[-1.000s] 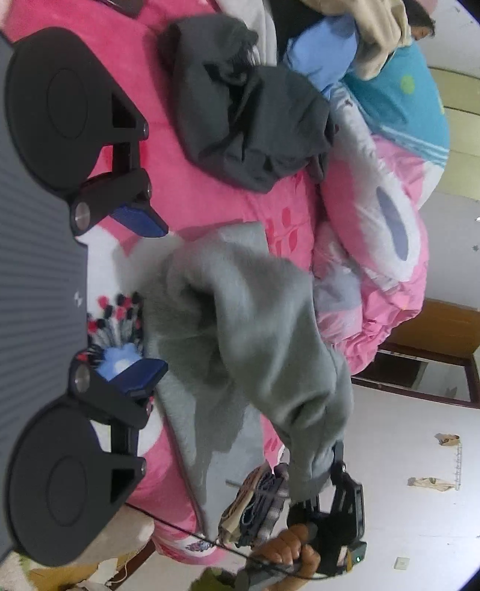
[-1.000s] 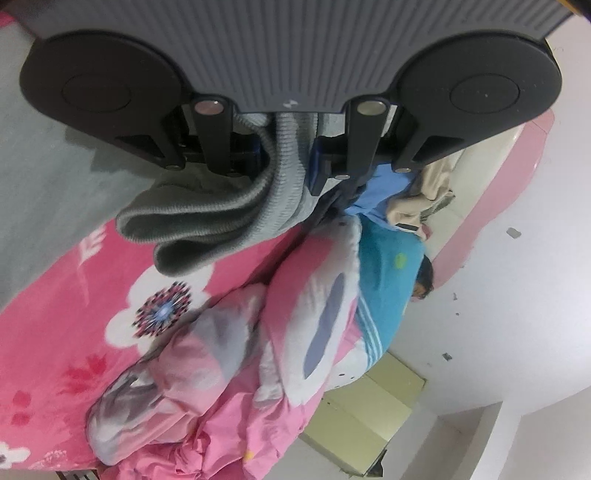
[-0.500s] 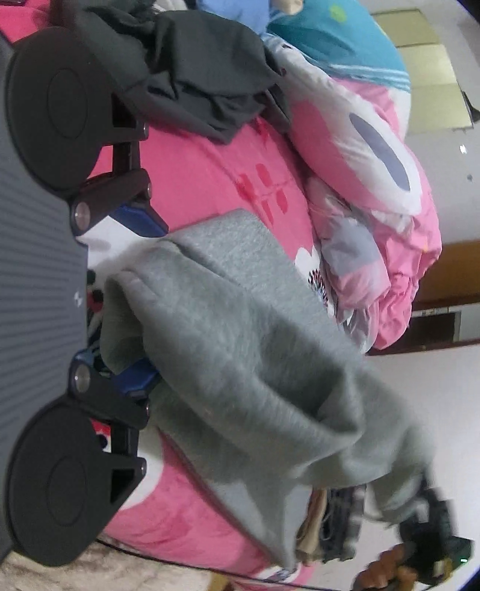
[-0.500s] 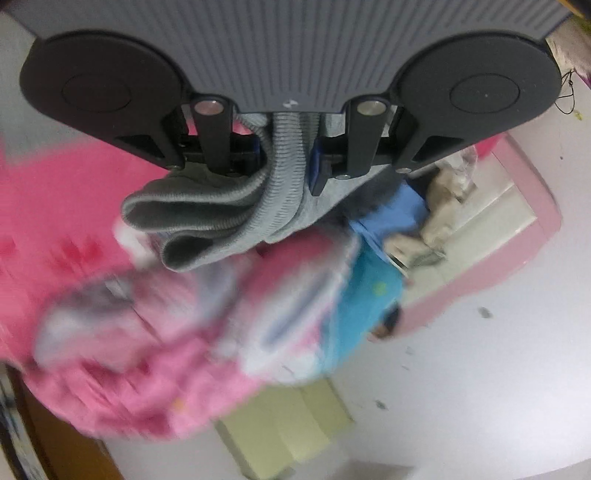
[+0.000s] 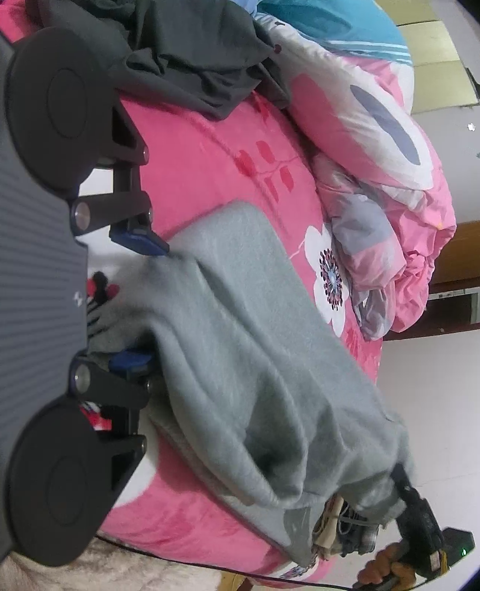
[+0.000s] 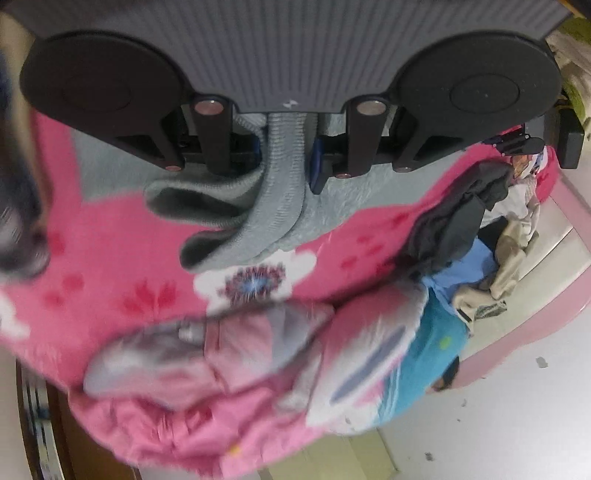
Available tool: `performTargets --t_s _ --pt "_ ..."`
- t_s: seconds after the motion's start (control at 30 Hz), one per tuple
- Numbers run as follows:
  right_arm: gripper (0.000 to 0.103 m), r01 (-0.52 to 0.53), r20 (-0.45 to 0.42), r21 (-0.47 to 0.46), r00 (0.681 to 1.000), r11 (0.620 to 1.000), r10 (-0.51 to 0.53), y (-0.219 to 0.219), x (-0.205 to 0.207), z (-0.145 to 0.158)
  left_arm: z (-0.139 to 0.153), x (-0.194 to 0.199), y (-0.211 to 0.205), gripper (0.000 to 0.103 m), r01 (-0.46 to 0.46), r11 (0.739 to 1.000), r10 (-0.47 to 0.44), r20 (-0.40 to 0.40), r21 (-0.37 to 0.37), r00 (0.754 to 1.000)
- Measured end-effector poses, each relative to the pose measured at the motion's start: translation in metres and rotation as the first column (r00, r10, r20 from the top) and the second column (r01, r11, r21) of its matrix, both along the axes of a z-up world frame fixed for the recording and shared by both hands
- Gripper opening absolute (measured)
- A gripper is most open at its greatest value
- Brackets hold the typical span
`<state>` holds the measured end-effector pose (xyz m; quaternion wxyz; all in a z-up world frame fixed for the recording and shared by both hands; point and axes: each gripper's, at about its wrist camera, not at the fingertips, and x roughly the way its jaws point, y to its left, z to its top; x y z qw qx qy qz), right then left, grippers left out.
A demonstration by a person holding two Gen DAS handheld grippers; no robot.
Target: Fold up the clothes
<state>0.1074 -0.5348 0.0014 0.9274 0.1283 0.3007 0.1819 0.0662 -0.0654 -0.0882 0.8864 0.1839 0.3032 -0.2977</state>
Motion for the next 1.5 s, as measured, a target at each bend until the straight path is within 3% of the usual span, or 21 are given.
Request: performTargets --t_s 0.1,0.23,0.3,0.4,0.53,0.63,0.67,0.73,0.8,0.97,1.1,1.23,1.33,1.4,1.5 --pt "0.022 0.053 -0.046 -0.004 0.998 0.999 -0.053 -0.026 -0.005 -0.020 -0.002 0.003 -0.004 0.055 0.008 1.000 -0.008 -0.013 0.007 1.000" --pt "0.022 0.154 -0.233 0.018 0.961 0.988 -0.145 -0.053 -0.013 -0.087 -0.006 0.005 -0.008 0.054 0.015 1.000 -0.014 -0.028 0.023 0.999" --pt "0.022 0.170 -0.199 0.083 0.968 0.982 -0.150 -0.062 -0.021 -0.087 -0.004 0.008 -0.009 0.054 0.018 1.000 -0.017 -0.041 0.023 0.999" --pt "0.022 0.136 -0.125 0.094 0.984 0.986 -0.124 -0.066 -0.029 -0.067 0.000 0.011 -0.011 0.054 0.025 0.999 -0.024 -0.041 0.024 0.999" --pt "0.022 0.116 -0.110 0.089 0.988 0.989 -0.106 -0.077 -0.036 -0.059 -0.001 0.013 -0.016 0.054 0.031 0.999 -0.030 -0.050 0.010 0.998" --pt "0.026 0.181 -0.208 0.068 0.964 0.981 -0.163 -0.087 -0.039 -0.094 -0.003 0.015 -0.019 0.054 0.037 0.999 -0.036 -0.056 0.012 0.998" --pt "0.034 0.212 -0.221 0.085 0.957 0.974 -0.189 -0.091 -0.041 -0.104 -0.004 0.016 -0.019 0.055 0.039 0.999 -0.039 -0.057 0.013 0.998" --pt "0.037 0.255 -0.206 0.129 0.952 0.958 -0.226 -0.096 -0.050 -0.110 -0.004 0.017 -0.019 0.055 0.042 0.999 -0.041 -0.065 0.013 0.997" --pt "0.043 0.273 -0.173 0.086 0.951 0.958 -0.255 -0.092 -0.058 -0.099 -0.001 0.017 -0.015 0.058 0.042 0.999 -0.042 -0.076 0.007 0.996" --pt "0.044 0.387 -0.016 -0.066 0.921 0.920 -0.388 -0.079 -0.087 -0.052 0.007 0.008 -0.003 0.062 0.032 0.999 -0.033 -0.064 -0.010 0.997" --pt "0.037 0.403 0.083 -0.019 0.912 0.915 -0.401 -0.061 -0.093 -0.027 0.018 0.000 0.004 0.062 0.021 0.998 -0.024 -0.066 -0.053 0.998" --pt "0.035 0.307 0.123 0.015 0.944 0.951 -0.307 -0.025 -0.068 -0.033 0.029 -0.010 0.008 0.062 0.016 0.995 -0.022 -0.058 -0.096 0.998" --pt "0.032 0.316 0.003 -0.030 0.949 0.948 -0.316 -0.014 -0.036 -0.071 0.031 -0.016 0.013 0.063 0.011 0.995 -0.017 -0.053 -0.100 0.998" --pt "0.007 0.372 -0.088 -0.047 0.923 0.927 -0.375 -0.020 -0.022 -0.100 0.029 -0.019 0.019 0.063 0.000 0.995 -0.006 -0.062 -0.100 0.998" --pt "0.012 0.465 -0.094 0.039 0.883 0.884 -0.460 -0.024 -0.028 -0.090 0.031 -0.021 0.030 0.063 -0.029 0.994 0.022 -0.073 -0.105 0.997"
